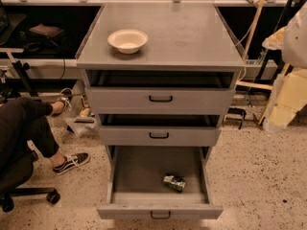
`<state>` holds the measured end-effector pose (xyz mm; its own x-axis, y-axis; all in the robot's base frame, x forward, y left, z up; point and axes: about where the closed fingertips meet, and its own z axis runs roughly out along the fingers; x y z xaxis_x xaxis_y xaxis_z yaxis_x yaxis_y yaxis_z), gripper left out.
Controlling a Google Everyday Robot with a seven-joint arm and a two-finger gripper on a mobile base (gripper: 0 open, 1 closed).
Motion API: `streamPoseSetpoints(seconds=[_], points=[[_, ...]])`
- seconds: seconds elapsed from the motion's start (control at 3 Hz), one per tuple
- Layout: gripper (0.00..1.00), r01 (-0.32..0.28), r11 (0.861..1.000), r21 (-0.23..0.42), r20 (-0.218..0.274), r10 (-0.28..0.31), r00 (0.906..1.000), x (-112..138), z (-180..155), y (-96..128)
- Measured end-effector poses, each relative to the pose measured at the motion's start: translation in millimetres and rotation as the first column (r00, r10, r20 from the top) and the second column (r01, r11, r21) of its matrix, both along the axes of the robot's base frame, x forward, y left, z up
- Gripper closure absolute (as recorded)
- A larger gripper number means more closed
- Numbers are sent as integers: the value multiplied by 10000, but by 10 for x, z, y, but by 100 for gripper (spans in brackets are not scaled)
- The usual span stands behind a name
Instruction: Pick green can from bottom drawer and place on counter
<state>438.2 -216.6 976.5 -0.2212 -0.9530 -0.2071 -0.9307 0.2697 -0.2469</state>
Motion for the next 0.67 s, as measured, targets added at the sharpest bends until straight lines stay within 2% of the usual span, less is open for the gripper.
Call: streamPoseSetpoints(seconds=[0.33,0.67], points=[[0,0,10000,1,-1,0,10000,0,-1,0],[0,-89,9996,281,-351,99,9993,58,-293,57]])
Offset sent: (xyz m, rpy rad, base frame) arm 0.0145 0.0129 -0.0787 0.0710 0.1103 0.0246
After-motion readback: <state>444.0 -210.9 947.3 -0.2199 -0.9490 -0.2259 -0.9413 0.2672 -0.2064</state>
